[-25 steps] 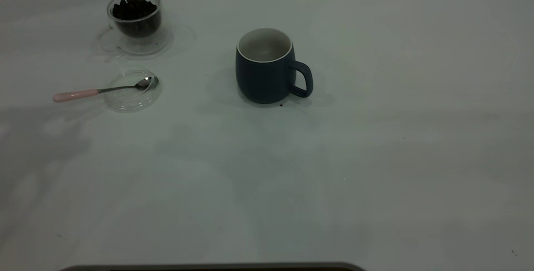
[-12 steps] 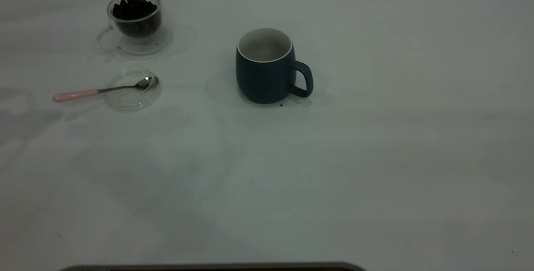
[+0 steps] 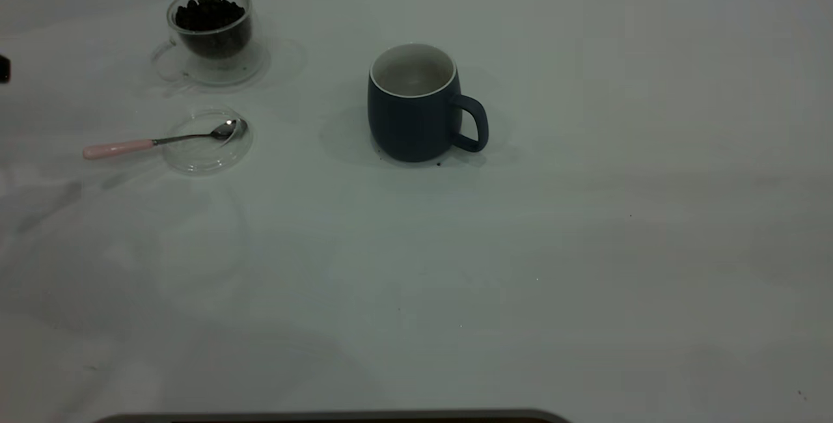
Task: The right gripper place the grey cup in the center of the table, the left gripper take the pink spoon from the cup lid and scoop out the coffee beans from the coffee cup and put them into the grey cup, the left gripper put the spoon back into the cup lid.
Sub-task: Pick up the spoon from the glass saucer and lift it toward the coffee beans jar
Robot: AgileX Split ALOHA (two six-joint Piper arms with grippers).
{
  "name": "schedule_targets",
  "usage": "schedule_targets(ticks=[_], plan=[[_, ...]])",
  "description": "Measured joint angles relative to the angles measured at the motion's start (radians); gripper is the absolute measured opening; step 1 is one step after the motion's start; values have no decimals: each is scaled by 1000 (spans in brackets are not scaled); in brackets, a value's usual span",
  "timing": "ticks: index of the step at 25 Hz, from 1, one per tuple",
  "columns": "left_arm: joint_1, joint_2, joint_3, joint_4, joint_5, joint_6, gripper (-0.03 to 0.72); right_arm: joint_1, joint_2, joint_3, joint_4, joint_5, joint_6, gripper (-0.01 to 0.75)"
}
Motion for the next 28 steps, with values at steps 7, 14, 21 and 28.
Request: schedule_targets(ticks=[7, 14, 21, 28], plan=[[14, 106, 47, -178, -14, 201, 710, 0, 0, 0, 0, 0, 0, 591], [14, 257, 45, -277, 2, 318, 710, 0, 0, 0, 0, 0, 0, 591], [14, 336, -40, -247, 97, 299, 710, 0, 0, 0, 0, 0, 0, 591], [-16, 344, -111, -177, 119, 203, 710, 0, 0, 0, 0, 0, 0, 591]])
